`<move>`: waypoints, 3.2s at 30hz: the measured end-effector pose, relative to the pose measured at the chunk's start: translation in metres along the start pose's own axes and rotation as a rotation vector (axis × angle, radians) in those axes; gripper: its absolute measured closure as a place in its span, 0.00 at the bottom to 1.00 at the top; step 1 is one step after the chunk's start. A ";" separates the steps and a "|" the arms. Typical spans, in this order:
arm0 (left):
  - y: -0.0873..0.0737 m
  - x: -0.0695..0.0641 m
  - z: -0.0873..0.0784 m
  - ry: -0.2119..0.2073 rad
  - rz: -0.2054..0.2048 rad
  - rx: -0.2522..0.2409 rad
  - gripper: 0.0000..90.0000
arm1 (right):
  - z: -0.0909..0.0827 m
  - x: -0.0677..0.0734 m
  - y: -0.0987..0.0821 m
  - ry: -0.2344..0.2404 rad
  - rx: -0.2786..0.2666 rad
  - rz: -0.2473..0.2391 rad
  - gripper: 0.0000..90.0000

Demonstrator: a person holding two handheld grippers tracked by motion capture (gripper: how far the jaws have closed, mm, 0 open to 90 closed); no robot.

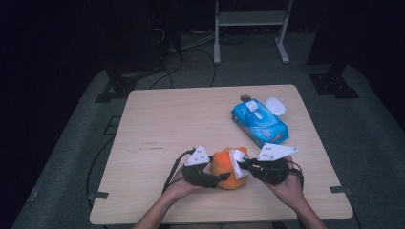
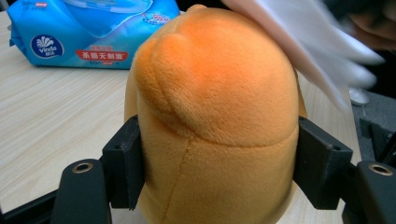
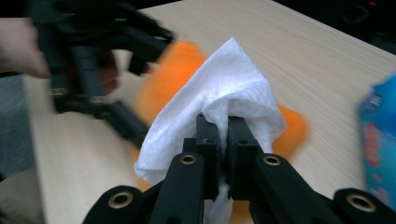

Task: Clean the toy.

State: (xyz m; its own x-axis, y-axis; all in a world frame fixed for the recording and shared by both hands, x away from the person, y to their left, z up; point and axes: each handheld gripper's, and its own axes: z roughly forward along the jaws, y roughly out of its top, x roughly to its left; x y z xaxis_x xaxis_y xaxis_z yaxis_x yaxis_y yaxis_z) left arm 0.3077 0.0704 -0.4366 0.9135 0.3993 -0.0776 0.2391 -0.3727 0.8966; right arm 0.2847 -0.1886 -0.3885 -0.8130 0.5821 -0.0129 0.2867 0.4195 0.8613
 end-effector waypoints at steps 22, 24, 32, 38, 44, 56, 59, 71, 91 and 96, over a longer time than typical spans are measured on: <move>-0.003 0.000 -0.001 -0.008 -0.012 -0.017 0.37 | 0.002 0.014 0.006 0.031 -0.002 -0.040 0.94; -0.003 -0.002 -0.001 -0.011 -0.009 -0.018 0.37 | 0.001 0.009 0.005 0.023 -0.006 -0.026 0.94; 0.002 -0.001 -0.003 -0.065 0.023 -0.021 0.22 | -0.003 -0.005 -0.004 0.019 0.024 0.014 0.94; 0.000 0.001 0.001 -0.082 0.035 -0.037 0.16 | -0.002 -0.003 -0.004 0.065 0.037 -0.009 0.94; 0.000 -0.008 0.007 -0.001 0.008 -0.048 0.34 | -0.003 0.010 0.004 0.056 0.018 -0.050 0.94; 0.000 -0.022 0.009 0.002 0.047 -0.039 0.37 | -0.010 0.002 0.005 0.007 0.023 -0.051 0.94; 0.001 -0.025 0.008 -0.069 0.068 -0.028 0.30 | -0.014 -0.011 -0.006 0.004 0.046 -0.013 0.94; 0.000 -0.035 0.008 -0.056 0.153 -0.008 0.38 | -0.015 0.017 0.007 0.093 0.049 -0.101 0.94; -0.001 -0.052 0.015 -0.056 0.237 0.016 0.38 | -0.006 0.020 0.014 0.125 0.092 -0.108 0.94; -0.002 -0.050 0.016 -0.060 0.231 0.006 0.38 | -0.011 -0.011 0.001 0.041 0.114 -0.037 0.94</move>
State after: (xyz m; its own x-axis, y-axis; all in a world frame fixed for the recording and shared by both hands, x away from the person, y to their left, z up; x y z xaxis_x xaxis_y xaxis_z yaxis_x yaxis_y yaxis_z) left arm 0.2664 0.0381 -0.4416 0.9622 0.2521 0.1031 0.0233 -0.4536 0.8909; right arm 0.2882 -0.2020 -0.3816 -0.8435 0.5367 -0.0203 0.3101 0.5175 0.7975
